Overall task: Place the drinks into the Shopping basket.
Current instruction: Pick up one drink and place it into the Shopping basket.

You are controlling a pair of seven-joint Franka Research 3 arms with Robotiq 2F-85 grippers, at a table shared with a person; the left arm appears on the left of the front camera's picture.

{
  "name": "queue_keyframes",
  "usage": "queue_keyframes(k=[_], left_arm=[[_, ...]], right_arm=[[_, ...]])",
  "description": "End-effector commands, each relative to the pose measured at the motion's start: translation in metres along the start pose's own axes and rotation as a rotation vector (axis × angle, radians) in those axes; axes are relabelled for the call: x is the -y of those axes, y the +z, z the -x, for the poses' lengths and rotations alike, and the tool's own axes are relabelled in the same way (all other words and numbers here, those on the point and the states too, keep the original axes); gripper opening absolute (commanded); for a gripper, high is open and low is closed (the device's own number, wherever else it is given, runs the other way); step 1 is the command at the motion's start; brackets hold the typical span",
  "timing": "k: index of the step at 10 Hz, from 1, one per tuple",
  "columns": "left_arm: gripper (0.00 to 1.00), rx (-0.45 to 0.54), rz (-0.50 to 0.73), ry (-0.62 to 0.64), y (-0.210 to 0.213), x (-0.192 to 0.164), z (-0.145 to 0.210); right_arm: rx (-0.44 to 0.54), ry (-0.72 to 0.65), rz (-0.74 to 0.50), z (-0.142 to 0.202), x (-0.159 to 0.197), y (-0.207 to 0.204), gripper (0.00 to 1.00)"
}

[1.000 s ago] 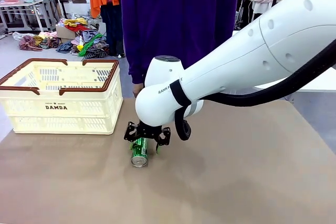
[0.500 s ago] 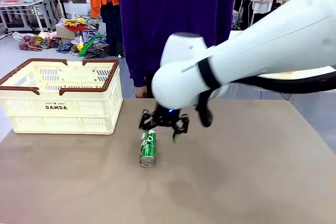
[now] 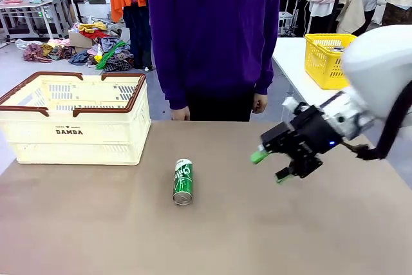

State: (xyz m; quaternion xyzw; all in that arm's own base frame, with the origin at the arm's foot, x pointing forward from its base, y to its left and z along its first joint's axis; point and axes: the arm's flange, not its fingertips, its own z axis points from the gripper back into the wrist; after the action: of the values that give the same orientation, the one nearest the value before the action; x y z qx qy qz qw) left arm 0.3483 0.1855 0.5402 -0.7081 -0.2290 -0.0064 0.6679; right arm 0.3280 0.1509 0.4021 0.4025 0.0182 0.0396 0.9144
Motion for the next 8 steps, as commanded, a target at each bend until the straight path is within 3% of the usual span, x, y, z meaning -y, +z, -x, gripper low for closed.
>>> queue_keyframes(k=[1,2,3,5,6,7,8], left_arm=[[1.00,-0.012,0.012,-0.014,0.001,0.001,0.001],[1.00,-0.012,0.012,-0.014,0.001,0.001,0.001],[1.00,-0.012,0.012,-0.014,0.001,0.001,0.001],[1.00,-0.012,0.012,-0.014,0.001,0.001,0.001],[1.00,-0.012,0.012,-0.014,0.001,0.001,0.001],[1.00,-0.012,0.012,-0.014,0.001,0.001,0.001],[1.00,-0.012,0.012,-0.014,0.001,0.001,0.001]], right_arm=[[0.019,-0.107,-0.045,0.026,0.054,-0.005,1.00],[-0.012,-0.522,0.253,0.007,0.040,-0.037,1.00],[0.009,-0.044,-0.043,-0.010,0.022,0.014,1.00],[0.009,-0.044,-0.043,-0.010,0.022,0.014,1.00],[0.019,-0.150,0.030,-0.015,0.038,0.002,1.00],[0.010,-0.113,-0.095,-0.025,0.035,0.023,1.00],[-0.085,-0.072,-0.293,-0.022,0.045,0.070,1.00]])
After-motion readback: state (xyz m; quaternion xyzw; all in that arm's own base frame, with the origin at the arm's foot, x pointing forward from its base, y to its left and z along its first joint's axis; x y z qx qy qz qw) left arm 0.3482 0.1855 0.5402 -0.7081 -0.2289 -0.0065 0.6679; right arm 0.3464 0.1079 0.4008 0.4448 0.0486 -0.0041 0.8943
